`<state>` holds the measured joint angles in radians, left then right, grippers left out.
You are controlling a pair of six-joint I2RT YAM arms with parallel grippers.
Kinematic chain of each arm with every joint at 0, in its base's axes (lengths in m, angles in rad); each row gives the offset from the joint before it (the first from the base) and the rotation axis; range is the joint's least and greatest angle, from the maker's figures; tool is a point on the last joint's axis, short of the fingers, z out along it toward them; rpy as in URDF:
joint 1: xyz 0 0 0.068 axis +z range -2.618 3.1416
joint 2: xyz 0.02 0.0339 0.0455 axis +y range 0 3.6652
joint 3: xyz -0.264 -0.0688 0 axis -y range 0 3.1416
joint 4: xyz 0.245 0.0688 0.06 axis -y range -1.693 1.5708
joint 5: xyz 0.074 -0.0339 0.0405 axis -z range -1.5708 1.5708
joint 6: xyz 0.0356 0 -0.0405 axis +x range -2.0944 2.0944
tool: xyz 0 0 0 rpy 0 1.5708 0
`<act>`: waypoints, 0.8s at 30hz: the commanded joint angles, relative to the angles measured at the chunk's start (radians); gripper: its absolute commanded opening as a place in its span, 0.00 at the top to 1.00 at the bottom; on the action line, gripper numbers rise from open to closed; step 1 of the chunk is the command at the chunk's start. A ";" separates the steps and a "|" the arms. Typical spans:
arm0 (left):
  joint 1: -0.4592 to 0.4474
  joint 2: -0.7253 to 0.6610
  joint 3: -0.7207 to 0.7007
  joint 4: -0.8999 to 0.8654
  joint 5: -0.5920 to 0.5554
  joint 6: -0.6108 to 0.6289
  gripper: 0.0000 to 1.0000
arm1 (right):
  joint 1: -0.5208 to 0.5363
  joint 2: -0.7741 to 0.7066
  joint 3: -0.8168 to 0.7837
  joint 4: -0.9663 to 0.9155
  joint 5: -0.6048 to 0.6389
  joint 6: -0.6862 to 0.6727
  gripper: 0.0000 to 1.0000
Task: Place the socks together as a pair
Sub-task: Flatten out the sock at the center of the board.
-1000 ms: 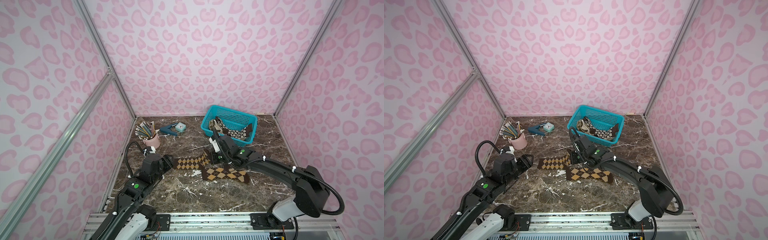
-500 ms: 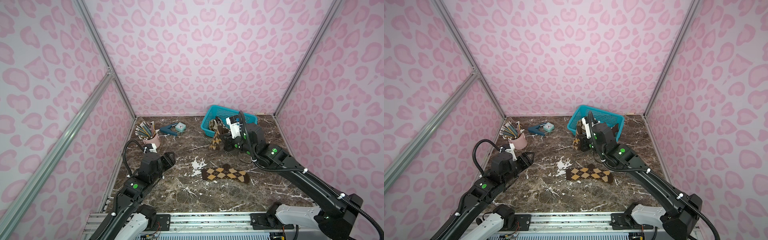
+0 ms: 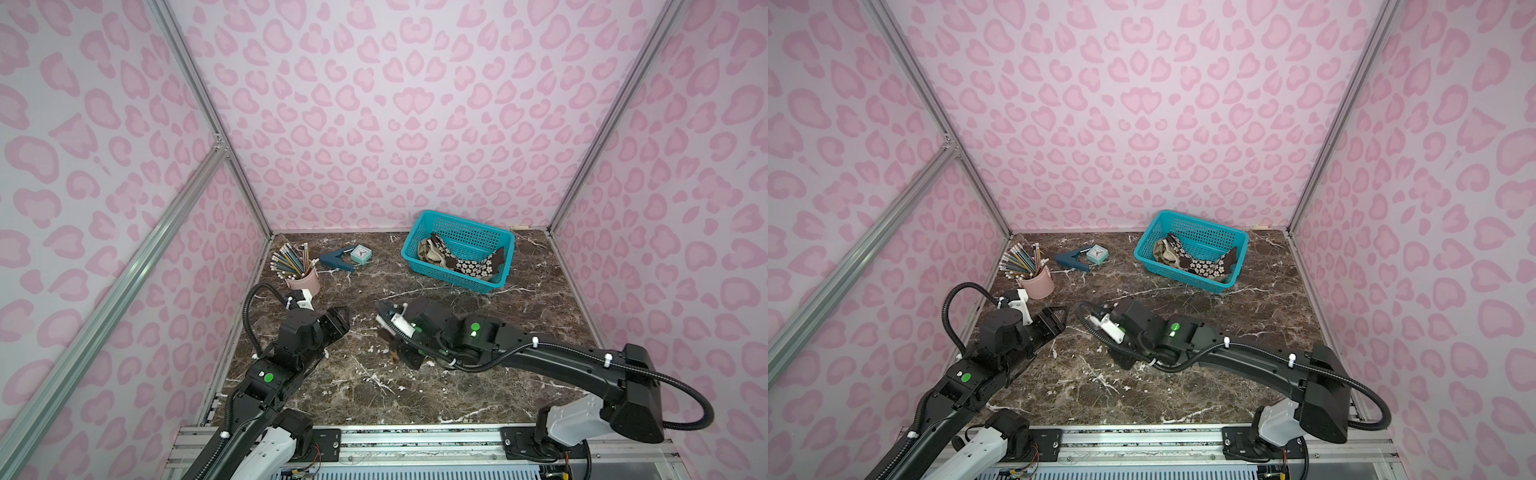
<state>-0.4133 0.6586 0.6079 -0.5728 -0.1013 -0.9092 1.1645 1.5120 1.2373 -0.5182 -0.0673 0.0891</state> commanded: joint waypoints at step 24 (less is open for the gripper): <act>-0.015 0.060 -0.090 0.097 0.075 -0.003 0.34 | 0.128 0.009 -0.194 -0.385 0.456 0.337 0.91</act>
<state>-0.4232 0.7136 0.5262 -0.5526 -0.0498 -0.9173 1.3090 1.5158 1.0294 -0.8135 0.2165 0.3008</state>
